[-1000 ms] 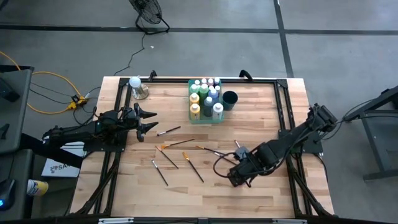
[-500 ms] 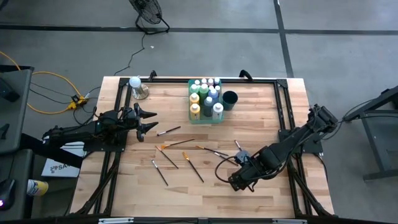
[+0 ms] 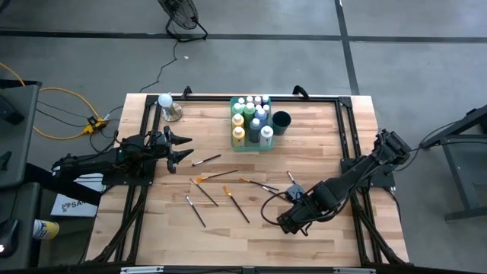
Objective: Pick & Place Paint Supplies
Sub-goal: Put the pink paint bottle into the green bin
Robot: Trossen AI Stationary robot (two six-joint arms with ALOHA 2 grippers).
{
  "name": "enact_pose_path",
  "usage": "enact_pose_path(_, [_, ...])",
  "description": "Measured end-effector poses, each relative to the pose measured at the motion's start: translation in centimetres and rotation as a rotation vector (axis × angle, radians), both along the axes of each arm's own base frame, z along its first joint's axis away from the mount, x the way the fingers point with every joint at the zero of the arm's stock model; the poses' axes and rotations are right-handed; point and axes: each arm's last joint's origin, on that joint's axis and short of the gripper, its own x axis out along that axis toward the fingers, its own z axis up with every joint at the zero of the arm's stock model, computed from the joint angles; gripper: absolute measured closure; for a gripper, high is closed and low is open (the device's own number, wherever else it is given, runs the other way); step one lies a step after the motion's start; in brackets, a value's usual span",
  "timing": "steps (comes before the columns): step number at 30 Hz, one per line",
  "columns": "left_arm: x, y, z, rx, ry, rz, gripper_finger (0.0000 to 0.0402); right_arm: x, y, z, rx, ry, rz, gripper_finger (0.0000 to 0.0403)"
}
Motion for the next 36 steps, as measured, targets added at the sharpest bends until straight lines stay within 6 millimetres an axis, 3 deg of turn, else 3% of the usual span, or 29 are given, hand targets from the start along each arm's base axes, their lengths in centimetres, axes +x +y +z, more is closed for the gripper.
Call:
enact_pose_path(6, [0.0, 0.0, 0.0, 0.000, 0.000, 0.000, 0.0190, 0.0, 0.0, 0.0, 0.004, 0.003, 0.002, 0.0171])
enact_pose_path(19, [0.0, 0.0, 0.0, 0.000, 0.000, 0.000, 0.0190, -0.1, 0.0, 0.1, -0.003, 0.001, 0.019, 0.0286])
enact_pose_path(26, [0.0, 0.0, 0.0, 0.000, 0.000, 0.000, 0.0190, 0.2, -0.2, 0.5, -0.010, -0.061, 0.041, 0.0286])
enact_pose_path(36, [0.0, 0.0, 0.0, 0.000, 0.000, 0.000, 0.0190, 1.8, -3.6, 4.6, -0.064, -0.251, 0.099, 0.0286])
